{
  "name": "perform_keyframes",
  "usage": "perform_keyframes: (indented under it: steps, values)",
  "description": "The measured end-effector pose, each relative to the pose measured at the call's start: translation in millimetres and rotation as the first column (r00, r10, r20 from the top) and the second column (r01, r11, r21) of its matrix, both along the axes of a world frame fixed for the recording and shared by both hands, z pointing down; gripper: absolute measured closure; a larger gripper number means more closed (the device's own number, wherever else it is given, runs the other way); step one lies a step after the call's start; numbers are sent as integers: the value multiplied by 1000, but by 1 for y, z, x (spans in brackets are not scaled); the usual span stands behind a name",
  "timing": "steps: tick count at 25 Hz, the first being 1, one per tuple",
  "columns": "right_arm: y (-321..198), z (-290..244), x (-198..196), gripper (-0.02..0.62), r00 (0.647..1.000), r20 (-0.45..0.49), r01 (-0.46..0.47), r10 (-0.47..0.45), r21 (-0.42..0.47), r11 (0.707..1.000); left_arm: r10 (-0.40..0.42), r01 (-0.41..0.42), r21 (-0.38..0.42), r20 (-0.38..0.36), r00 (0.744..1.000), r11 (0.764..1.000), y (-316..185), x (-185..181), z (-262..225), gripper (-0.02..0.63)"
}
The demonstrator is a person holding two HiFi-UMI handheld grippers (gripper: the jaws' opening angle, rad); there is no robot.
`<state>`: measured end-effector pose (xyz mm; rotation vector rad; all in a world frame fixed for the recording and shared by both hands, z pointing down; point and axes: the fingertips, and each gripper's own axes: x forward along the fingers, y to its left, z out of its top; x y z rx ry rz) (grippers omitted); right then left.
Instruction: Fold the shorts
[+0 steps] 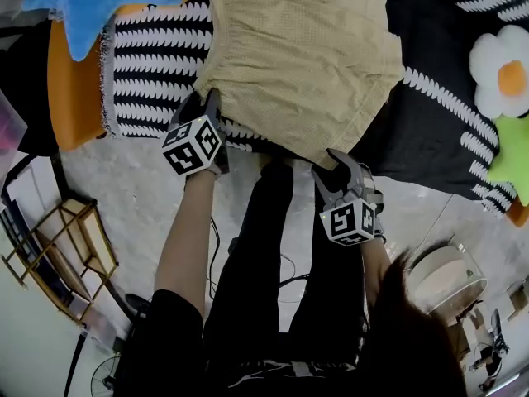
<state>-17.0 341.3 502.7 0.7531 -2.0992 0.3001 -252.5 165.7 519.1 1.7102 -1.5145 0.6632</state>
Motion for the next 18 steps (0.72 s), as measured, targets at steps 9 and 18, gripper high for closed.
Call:
perform_keyframes:
  steps: [9, 18]
  values:
    - [12, 36, 3, 390, 981, -147, 133, -128, 25, 991, -5, 5, -19, 3, 1000, 1000, -2, 4, 11, 606]
    - [1, 18, 10, 552, 992, -111, 66, -57, 76, 995, 25, -26, 9, 77, 997, 1000, -4, 6, 3, 606]
